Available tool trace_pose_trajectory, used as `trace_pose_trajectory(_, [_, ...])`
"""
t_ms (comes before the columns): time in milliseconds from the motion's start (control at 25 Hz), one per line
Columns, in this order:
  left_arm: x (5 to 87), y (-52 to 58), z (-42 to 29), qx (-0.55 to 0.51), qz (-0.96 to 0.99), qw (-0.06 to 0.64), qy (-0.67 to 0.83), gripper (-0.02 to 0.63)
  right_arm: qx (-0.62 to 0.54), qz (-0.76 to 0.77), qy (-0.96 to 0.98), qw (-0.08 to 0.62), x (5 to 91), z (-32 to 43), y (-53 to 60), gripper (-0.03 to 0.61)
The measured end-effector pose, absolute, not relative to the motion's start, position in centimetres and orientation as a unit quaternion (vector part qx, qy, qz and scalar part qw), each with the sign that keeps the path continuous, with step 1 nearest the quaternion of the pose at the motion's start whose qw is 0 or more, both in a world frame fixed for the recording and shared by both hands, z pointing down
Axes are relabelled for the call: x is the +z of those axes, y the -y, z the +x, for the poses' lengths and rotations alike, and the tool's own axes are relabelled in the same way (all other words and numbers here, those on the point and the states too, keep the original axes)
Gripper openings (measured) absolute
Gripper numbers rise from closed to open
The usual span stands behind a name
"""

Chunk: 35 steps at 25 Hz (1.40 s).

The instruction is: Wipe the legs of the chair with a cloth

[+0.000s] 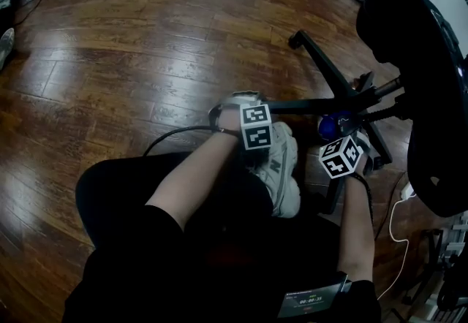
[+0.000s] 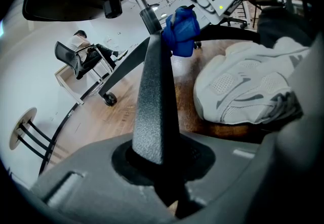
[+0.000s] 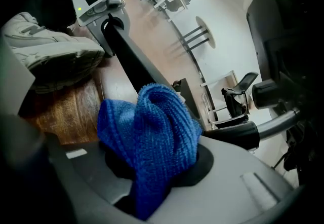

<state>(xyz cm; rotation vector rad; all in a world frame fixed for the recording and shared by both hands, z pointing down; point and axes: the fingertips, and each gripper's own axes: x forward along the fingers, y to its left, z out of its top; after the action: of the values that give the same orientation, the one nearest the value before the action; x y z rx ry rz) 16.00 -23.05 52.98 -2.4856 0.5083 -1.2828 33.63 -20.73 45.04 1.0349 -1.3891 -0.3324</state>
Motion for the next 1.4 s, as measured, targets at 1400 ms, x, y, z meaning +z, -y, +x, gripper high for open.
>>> trace_pose_trajectory(1400, [52.9,23.2,16.0,-0.45,-0.865,0.152,-0.164,0.071,-0.151,0.416,0.609,0.659,45.5,33.7,21.0,0.109])
